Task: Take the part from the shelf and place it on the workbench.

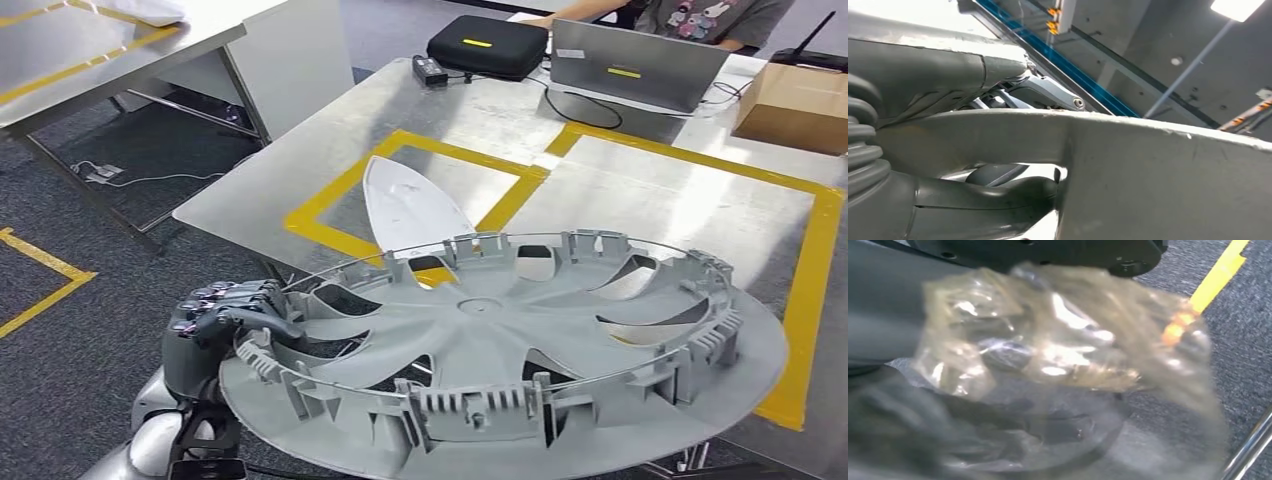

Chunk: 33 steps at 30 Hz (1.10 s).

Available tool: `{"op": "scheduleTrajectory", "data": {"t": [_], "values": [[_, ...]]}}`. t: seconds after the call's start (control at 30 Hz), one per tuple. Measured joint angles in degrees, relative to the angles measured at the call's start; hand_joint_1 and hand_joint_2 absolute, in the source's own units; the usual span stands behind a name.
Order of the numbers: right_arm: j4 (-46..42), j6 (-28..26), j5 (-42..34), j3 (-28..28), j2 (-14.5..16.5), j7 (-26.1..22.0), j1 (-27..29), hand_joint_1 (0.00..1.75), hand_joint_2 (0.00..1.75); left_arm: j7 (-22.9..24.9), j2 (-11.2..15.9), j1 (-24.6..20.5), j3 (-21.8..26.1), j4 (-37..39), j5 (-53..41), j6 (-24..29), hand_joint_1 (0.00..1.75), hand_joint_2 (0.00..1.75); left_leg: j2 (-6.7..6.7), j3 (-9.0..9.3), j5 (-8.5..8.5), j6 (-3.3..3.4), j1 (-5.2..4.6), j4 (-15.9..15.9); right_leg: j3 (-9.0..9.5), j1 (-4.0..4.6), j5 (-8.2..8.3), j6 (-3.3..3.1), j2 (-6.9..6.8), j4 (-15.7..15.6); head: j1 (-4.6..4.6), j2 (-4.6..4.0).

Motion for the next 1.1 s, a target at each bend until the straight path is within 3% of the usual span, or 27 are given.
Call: {"op": "scheduleTrajectory", "data": {"t": [0.07, 0.13, 0.17, 0.23, 0.3, 0.33, 0.37, 0.43, 0.5, 0.57, 0.63, 0.7, 0.77, 0.8, 0.83, 0.87, 0.9, 0.93, 1.0, 1.07, 1.1], "values": [[0.6, -0.3, 0.0, 0.0, -0.1, 0.0, -0.2, 0.0, 0.0, 0.0, -0.1, -0.3, -0.2, 0.4, -0.3, -0.3, 1.75, 1.75, -0.81, 0.78, 0.02, 0.26, -0.07, -2.2, -0.61, -0.11, 0.33, 0.65, 0.86, 0.1, -0.03, 0.0], [1.0, -0.5, 0.0, 0.0, -0.4, -0.1, -0.1, 0.0, 0.0, 0.0, -0.3, -0.5, -0.4, 0.9, -0.7, -0.4, 1.75, 1.75, 0.25, 0.88, 0.24, 0.59, -0.02, -2.8, -1.08, -0.25, 0.49, 1.39, 1.5, 0.0, -0.04, 0.0], [1.2, -0.7, -0.1, 0.0, -0.5, -0.1, -0.1, 0.0, 0.0, 0.0, -0.4, -0.6, -0.4, 1.2, -0.9, -0.4, 1.75, 1.75, 0.84, 0.99, 0.45, 0.86, 0.08, -3.2, -1.6, -0.22, -0.13, 1.68, 1.13, 0.8, 0.09, 0.0], [1.6, -0.9, -0.1, 0.0, -0.8, -0.3, 0.0, 0.0, 0.0, 0.0, -0.8, -0.8, -0.6, 1.5, -1.1, -0.5, 1.75, 1.75, 2.15, 1.13, 0.74, 1.28, 0.2, -3.7, -4.1, -0.25, -3.07, 2.13, -0.5, 5.7, 0.47, 0.0], [2.0, -1.0, -0.1, 0.0, -1.0, -0.3, -0.1, 0.0, 0.0, 0.0, -1.0, -0.9, -0.6, 1.9, -1.3, -0.6, 1.75, 1.75, 3.4, 1.08, 0.7, 1.43, 0.1, -3.7, -7.63, -0.35, -6.4, 2.56, -1.69, 13.3, 0.68, 0.0], [2.1, -1.0, -0.1, 0.0, -1.1, -0.3, 0.0, 0.0, 0.0, 0.0, -1.0, -0.9, -0.7, 2.1, -1.3, -0.7, 1.75, 1.75, 4.04, 1.09, 0.66, 1.46, 0.06, -3.7, -8.66, -0.39, -6.95, 2.75, -1.93, 15.6, 0.67, 0.0], [2.2, -1.0, -0.1, 0.0, -1.2, -0.3, 0.1, 0.0, 0.0, 0.0, -1.0, -1.0, -0.7, 2.3, -1.4, -0.7, 1.75, 1.75, 4.62, 1.12, 0.62, 1.44, 0.05, -3.7, -8.61, -0.41, -6.4, 2.88, -2.11, 15.7, 0.69, 0.0], [2.3, -1.0, -0.1, 0.0, -1.4, -0.4, 0.1, 0.0, 0.0, 0.0, -1.0, -1.0, -0.9, 2.6, -1.4, -0.8, 1.75, 1.75, 5.6, 1.29, 0.45, 1.22, 0.07, -3.5, -5.2, -0.44, -2.8, 2.93, -3.04, 9.4, 0.7, 0.0], [2.4, -1.0, -0.1, 0.0, -1.6, -0.4, -0.1, 0.0, 0.0, 0.0, -1.0, -1.1, -1.0, 2.7, -1.4, -0.8, 1.75, 1.75, 6.41, 1.4, 0.13, 0.7, -0.23, -3.2, -1.16, -0.16, -0.49, 2.59, -5.04, 2.1, 0.74, 0.0], [2.6, -1.1, -0.1, 0.0, -1.6, -0.4, -0.2, 0.0, 0.0, 0.0, -1.1, -1.2, -1.0, 2.8, -1.6, -0.8, 1.75, 1.75, 7.23, 1.4, -0.07, 0.23, -0.6, -2.9, 0.05, 0.14, -0.43, 1.87, -5.72, -0.2, 0.7, 0.0], [2.7, -1.2, -0.1, 0.0, -1.7, -0.4, -0.1, 0.0, 0.0, 0.0, -1.2, -1.3, -1.1, 3.1, -2.1, -0.9, 1.75, 1.75, 7.8, 1.46, -0.34, -0.21, -0.54, -2.8, -0.12, 0.04, -0.26, 1.06, -4.67, -0.2, 0.66, 0.0], [2.8, -1.3, -0.1, 0.0, -1.7, -0.4, 0.0, 0.0, 0.0, 0.0, -1.5, -1.4, -1.0, 3.5, -3.3, -1.3, 1.75, 1.75, 6.14, 0.69, -2.16, -0.8, -0.27, -0.6, -0.14, -0.18, -0.06, 0.34, -3.65, -0.3, 0.56, 0.0], [2.9, -1.5, -0.1, 0.0, -1.7, -0.5, -0.1, 0.0, 0.0, 0.0, -1.9, -1.2, -0.7, 4.2, -5.2, -1.9, 1.75, 1.75, 3.78, -2.27, -5.93, -1.15, -0.09, 6.3, -0.16, -0.25, 0.07, -0.14, -2.5, -0.3, 0.43, 0.0], [2.9, -1.5, -0.1, 0.0, -1.7, -0.5, -0.1, 0.0, 0.0, 0.0, -2.1, -1.0, -0.5, 4.7, -6.2, -2.2, 1.75, 1.75, 3.32, -4.15, -7.61, -1.18, -0.07, 10.3, -0.19, -0.21, 0.1, -0.25, -1.85, -0.3, 0.41, 0.0], [2.9, -1.5, -0.1, 0.0, -1.7, -0.5, -0.1, 0.0, 0.0, 0.0, -2.3, -0.8, -0.2, 5.3, -7.4, -2.4, 1.75, 1.75, 3.15, -5.58, -8.43, -1.14, -0.07, 13.3, -0.18, -0.15, 0.12, -0.3, -1.16, -0.3, 0.41, 0.0], [2.9, -1.5, -0.2, 0.0, -1.7, -0.5, 0.0, 0.0, 0.0, 0.0, -2.6, -0.6, 0.2, 5.8, -8.7, -2.5, 1.75, 1.75, 3.06, -6.1, -8.0, -0.98, -0.08, 14.2, -0.16, -0.08, 0.13, -0.32, -0.41, -0.3, 0.41, 0.0], [2.9, -1.5, -0.2, 0.0, -1.7, -0.5, 0.1, 0.0, 0.0, 0.0, -2.9, -0.3, 0.5, 6.4, -10.0, -2.6, 1.75, 1.75, 2.89, -5.55, -6.44, -0.72, -0.09, 12.7, -0.11, -0.01, 0.15, -0.32, 0.34, -0.2, 0.41, 0.0], [2.9, -1.6, -0.2, 0.0, -1.7, -0.5, 0.2, 0.0, 0.0, 0.0, -3.2, -0.2, 0.8, 6.9, -11.2, -2.6, 1.75, 1.75, 2.34, -4.08, -4.13, -0.34, -0.1, 9.3, -0.03, 0.06, 0.17, -0.31, 1.09, -0.2, 0.41, 0.0], [2.9, -1.6, -0.3, 0.0, -1.6, -0.5, 0.2, 0.0, 0.0, 0.0, -3.7, -0.1, 1.3, 7.6, -12.6, -2.6, 1.75, 1.75, -0.21, -0.81, -0.6, 0.62, -0.09, 2.0, 0.0, 0.08, 0.22, -0.22, 2.24, -0.2, 0.47, 0.0], [2.9, -1.6, -0.3, 0.0, -1.6, -0.5, 0.2, 0.0, 0.0, 0.0, -3.9, -0.1, 1.5, 7.8, -13.0, -2.6, 1.75, 1.75, -2.19, 0.51, 0.17, 1.15, -0.04, -0.7, -0.09, 0.04, 0.26, -0.14, 2.63, -0.2, 0.53, 0.0], [2.9, -1.6, -0.3, 0.0, -1.6, -0.5, 0.2, 0.0, 0.0, 0.0, -3.9, -0.1, 1.5, 7.9, -13.0, -2.6, 1.75, 1.75, -2.28, 0.55, 0.14, 1.17, -0.03, -0.7, -0.11, 0.07, 0.27, -0.13, 2.65, -0.2, 0.55, 0.0]]}}
